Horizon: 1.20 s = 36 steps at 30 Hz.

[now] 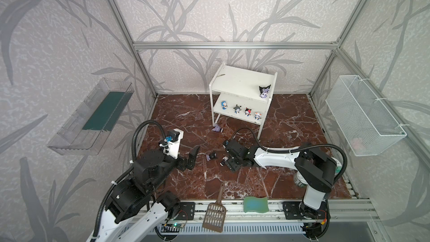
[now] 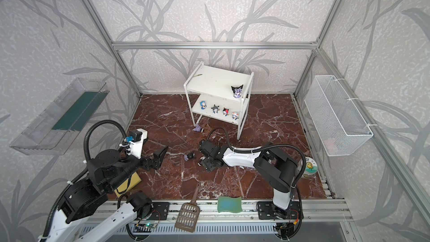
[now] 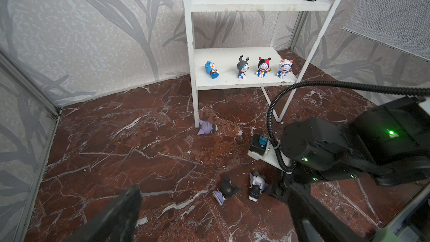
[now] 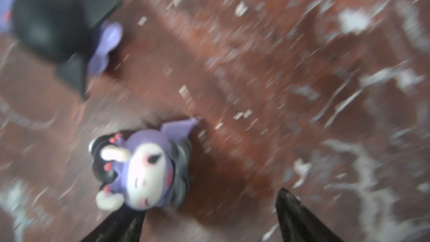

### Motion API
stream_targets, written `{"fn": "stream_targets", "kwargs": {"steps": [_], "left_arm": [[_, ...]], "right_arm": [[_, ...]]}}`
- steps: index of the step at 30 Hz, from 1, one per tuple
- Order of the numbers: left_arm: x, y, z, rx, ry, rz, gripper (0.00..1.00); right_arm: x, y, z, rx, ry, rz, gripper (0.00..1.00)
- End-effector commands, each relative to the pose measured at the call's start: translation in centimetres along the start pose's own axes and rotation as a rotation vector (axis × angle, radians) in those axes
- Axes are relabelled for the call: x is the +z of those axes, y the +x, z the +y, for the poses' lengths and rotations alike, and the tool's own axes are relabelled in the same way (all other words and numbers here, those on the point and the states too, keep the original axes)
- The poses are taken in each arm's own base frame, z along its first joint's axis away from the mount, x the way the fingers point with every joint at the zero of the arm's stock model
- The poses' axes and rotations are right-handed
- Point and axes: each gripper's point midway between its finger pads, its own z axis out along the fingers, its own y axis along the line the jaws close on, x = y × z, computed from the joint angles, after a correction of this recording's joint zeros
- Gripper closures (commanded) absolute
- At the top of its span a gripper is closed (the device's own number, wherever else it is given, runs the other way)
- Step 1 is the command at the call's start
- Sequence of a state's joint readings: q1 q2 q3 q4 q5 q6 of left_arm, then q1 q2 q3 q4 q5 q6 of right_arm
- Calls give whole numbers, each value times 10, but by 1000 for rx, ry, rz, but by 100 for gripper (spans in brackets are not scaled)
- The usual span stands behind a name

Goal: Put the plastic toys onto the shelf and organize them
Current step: 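Lower the right gripper onto the white-faced Kuromi figure and close it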

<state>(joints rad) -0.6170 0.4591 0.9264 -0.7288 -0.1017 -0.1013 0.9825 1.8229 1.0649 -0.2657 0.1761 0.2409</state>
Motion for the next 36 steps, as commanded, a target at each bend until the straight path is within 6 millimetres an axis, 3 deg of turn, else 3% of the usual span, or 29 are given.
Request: {"fn": "stream_targets", "kwargs": {"steps": [1, 5, 7, 11, 14, 19, 22, 28, 36], "left_arm": [[5, 2, -4, -12, 16, 21, 0], [8, 4, -5, -8, 23, 26, 0], [11, 5, -7, -7, 30, 27, 0], [17, 7, -11, -2, 50, 35, 0], [18, 8, -13, 7, 61, 44, 0], [13, 10, -11, 24, 56, 50, 0], [9, 12, -10, 28, 55, 55, 0], [3, 17, -8, 36, 50, 58, 0], [2, 14, -7, 59, 42, 61, 0]], "right_arm": [[-11, -15, -9, -35, 44, -15, 13], [-25, 1, -6, 51, 0, 12, 15], [-28, 13, 2, 91, -41, 29, 22], [-37, 10, 28, 176, -198, -1, 44], [-33, -2, 43, 222, -279, -27, 49], [-7, -12, 62, 249, -345, 12, 48], [5, -20, 64, 278, -350, 8, 46], [24, -35, 54, 293, -295, -8, 36], [38, -40, 37, 285, -166, -7, 40]]}}
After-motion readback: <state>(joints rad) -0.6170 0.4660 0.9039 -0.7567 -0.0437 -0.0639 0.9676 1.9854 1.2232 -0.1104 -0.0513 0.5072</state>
